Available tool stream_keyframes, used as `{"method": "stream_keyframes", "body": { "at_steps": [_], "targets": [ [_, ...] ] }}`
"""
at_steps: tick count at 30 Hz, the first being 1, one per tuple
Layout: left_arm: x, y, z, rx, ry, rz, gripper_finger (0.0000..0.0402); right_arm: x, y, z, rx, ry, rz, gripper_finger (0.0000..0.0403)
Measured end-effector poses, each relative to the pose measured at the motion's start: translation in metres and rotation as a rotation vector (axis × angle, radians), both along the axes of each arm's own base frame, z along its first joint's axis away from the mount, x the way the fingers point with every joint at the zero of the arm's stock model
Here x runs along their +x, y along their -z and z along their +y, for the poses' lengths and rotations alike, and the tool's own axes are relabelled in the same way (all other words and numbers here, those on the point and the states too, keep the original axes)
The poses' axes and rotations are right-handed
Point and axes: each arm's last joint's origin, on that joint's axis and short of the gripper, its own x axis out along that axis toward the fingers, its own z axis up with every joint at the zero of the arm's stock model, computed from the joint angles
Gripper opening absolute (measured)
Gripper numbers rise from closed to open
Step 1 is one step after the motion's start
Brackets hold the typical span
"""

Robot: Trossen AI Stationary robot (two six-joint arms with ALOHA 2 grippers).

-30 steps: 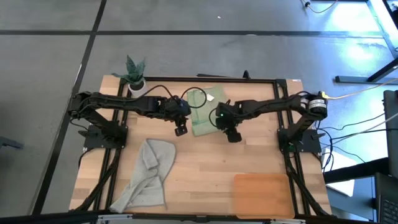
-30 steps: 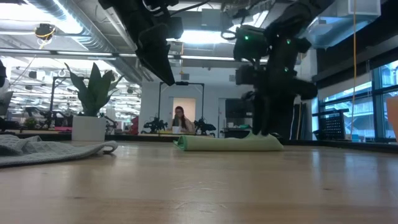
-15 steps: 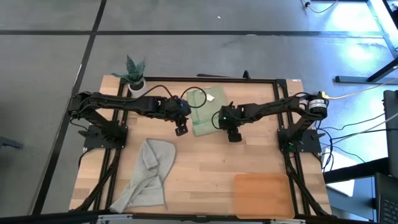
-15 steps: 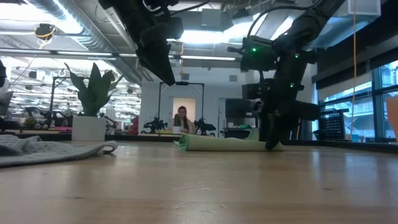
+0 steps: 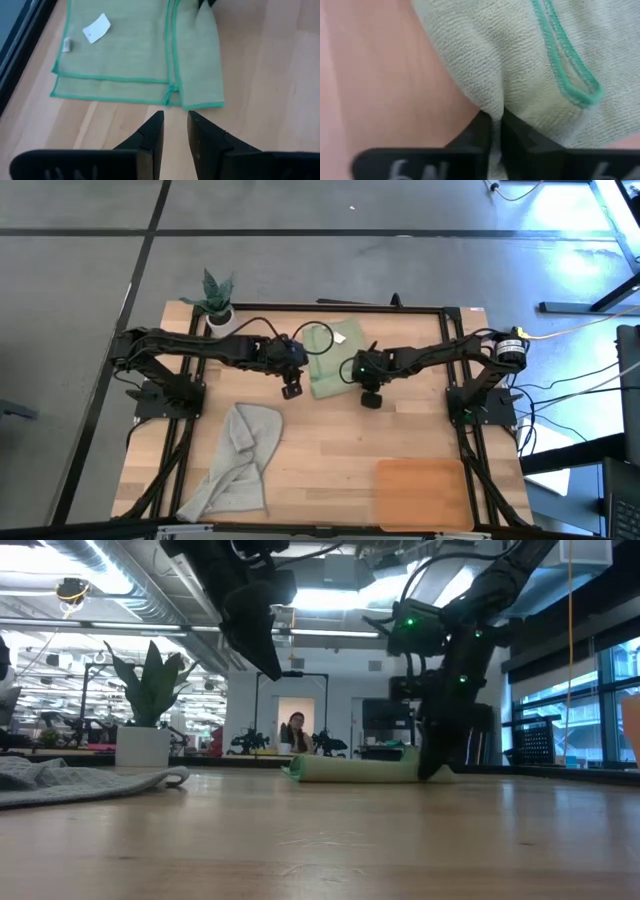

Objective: Roll microfiber towels into tight, uniform cylinder then place into a basket
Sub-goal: Roll the green microfiber cloth

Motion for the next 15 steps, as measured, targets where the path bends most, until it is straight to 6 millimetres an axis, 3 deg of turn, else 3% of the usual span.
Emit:
{"method": "stream_keyframes", "body": {
  "at_steps": [2, 15],
  "targets": [
    [0.003, 0.002, -0.001, 0.005, 0.012, -0.002, 0.0076, 0.003, -0.002, 0.0, 0.034, 0.023, -0.032, 0.0013],
    [0.019, 0.025, -0.003, 0.016, 0.072, 0.04, 0.0076, 0.017, -0.014, -0.002, 0.07, 0.116, -0.15, 0.0009]
  ]
}}
